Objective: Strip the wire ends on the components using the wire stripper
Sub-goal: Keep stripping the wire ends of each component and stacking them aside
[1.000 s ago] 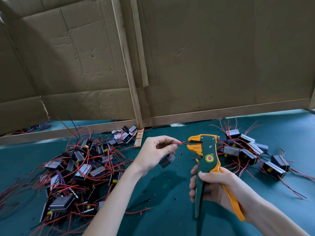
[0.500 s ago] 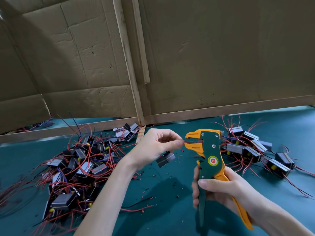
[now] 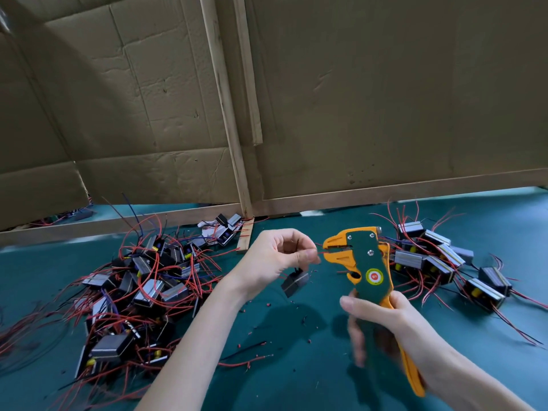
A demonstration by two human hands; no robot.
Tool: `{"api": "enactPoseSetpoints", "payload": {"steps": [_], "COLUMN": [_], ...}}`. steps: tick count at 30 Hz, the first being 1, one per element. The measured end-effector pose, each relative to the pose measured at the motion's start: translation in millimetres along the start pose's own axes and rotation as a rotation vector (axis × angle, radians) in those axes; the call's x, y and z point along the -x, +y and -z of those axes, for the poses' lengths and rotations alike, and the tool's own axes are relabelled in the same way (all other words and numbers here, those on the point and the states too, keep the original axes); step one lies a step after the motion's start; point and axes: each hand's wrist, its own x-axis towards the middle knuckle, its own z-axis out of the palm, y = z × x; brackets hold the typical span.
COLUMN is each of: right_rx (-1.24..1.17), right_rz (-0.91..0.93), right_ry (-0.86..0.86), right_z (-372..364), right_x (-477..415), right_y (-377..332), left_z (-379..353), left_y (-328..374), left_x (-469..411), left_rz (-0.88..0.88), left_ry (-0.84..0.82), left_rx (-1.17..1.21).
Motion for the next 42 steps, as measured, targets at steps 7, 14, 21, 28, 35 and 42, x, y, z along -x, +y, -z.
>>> {"api": "enactPoseSetpoints", "payload": {"steps": [7,14,21,28,35,42], "right_rx": [-0.17,-0.3,-0.442,-0.309,-0.233,-0.172], "right_rz": [-0.099,-0.199,-0.219,-0.156,-0.052,0.025], "right_ry": [0.037,0.073,0.031,-0.025,-0.054,-0.155], "right_z": [17.9,29.2,33.3,27.0,17.9,10.1], "right_x": [-17.9,-24.3,-23.0,-21.3,-14.5,-3.6], "right_y": [3.3,9.6,8.0,4.5,-0.7,-9.0], "left_z": [7.9,-4.1,5.5,6.7,2.4,-4.2], "left_y": [-23.3,-60.7,-52.3,-40.4,-6.0,13.7], "left_x": [-7.0,-3.1,-1.0,0.2,1.8,3.9], "left_rz": [-0.016,0.141,0.244,0.081,-0.065,-0.061], "left_ry": [0.299,0.024,-0.184,0.076,0.115,0.088], "left_rx": [-0.318,-0.635,-0.767,-0.361,-0.034,-0.092]}}
